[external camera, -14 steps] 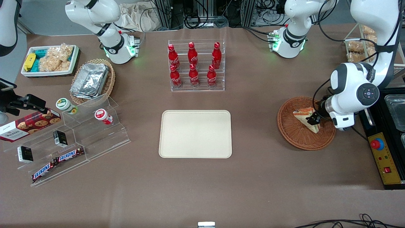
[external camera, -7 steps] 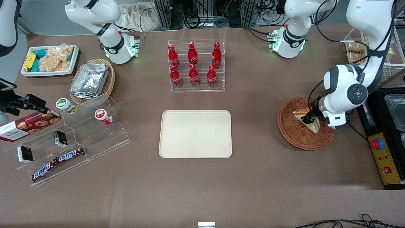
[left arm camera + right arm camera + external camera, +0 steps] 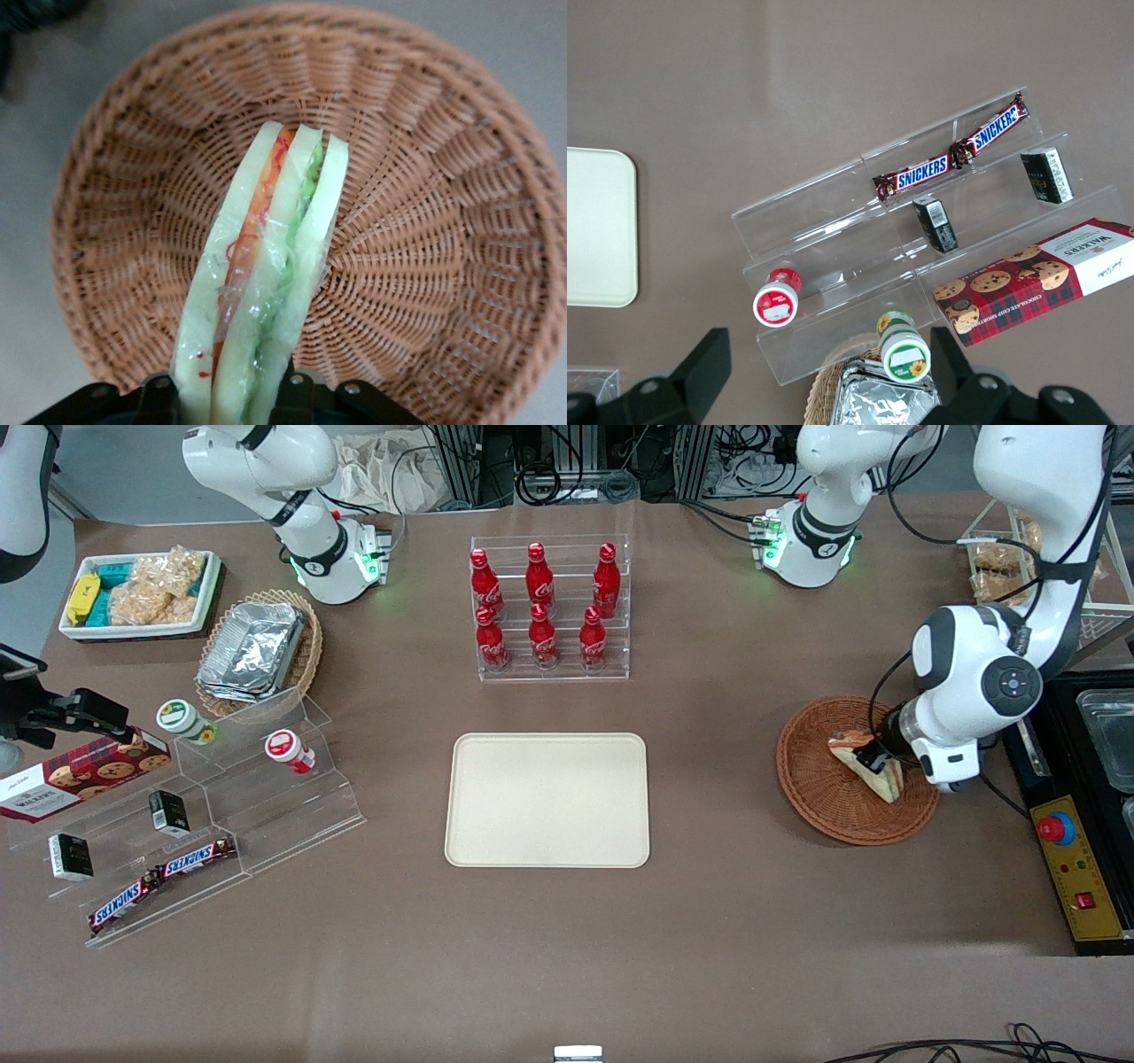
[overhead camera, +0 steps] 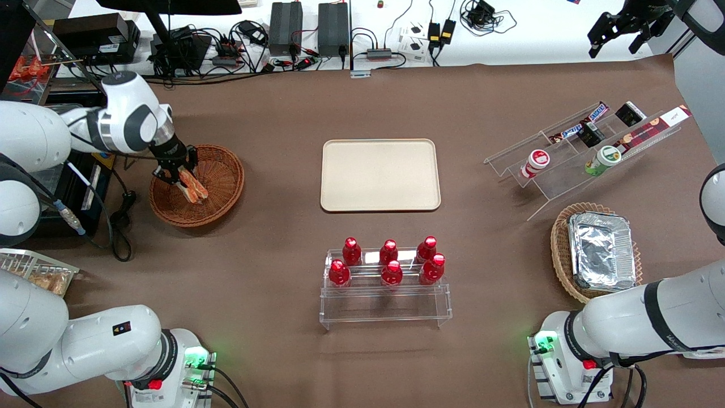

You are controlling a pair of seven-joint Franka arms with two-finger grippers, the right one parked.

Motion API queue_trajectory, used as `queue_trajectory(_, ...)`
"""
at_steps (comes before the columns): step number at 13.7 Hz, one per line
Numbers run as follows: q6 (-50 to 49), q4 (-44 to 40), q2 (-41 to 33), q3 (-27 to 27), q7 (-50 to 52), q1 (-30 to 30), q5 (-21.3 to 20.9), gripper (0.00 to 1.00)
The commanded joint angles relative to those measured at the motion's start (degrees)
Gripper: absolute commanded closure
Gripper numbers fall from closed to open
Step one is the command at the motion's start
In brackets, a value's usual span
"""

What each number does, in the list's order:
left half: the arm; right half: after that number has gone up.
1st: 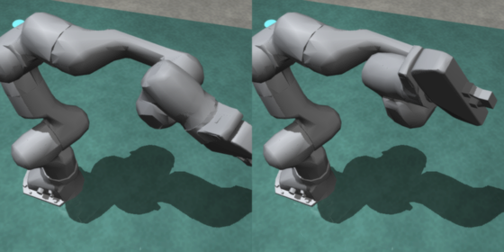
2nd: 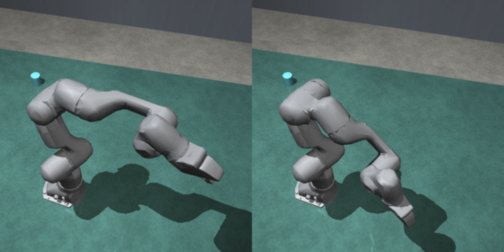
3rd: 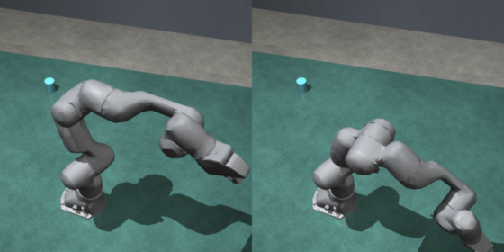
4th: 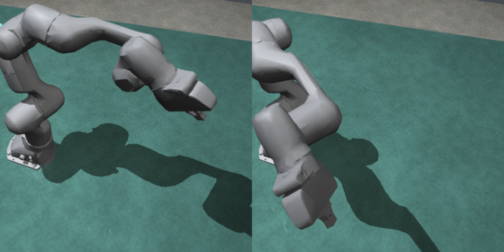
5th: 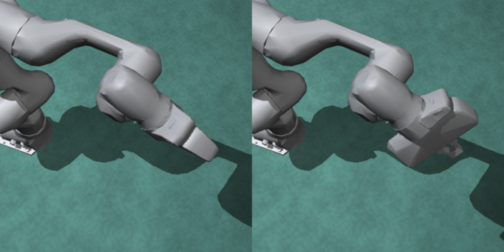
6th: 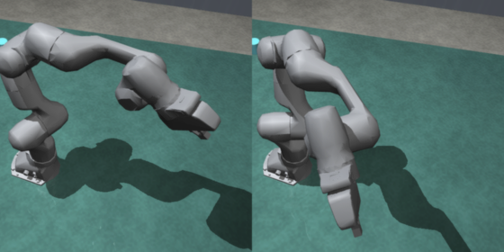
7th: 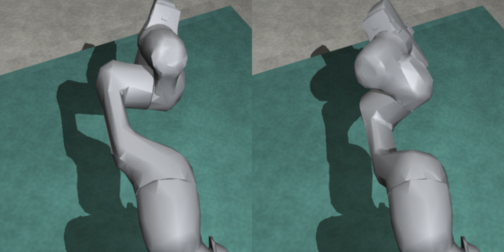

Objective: Place sandwich from basket to tray
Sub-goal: 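Lift the sandwich out of the basket with the left gripper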

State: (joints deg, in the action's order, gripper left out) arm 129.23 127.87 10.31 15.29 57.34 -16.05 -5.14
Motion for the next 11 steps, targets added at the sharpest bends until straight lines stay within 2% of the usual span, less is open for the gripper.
queue_trajectory(1,-16.1,-13.4,-0.4,0.6,-2.0,0.1,0.2,1.0)
queue_trajectory(4,-28.3,-27.3,0.8,2.9,-6.4,0.9,2.3,1.0)
queue_trajectory(6,-35.0,-36.3,2.9,7.5,-10.0,1.3,2.8,1.0)
queue_trajectory(8,-39.3,-44.9,7.4,12.9,-9.2,3.0,2.6,1.0)
queue_trajectory(11,-37.8,-46.0,12.1,15.0,-10.1,10.5,2.2,1.0)
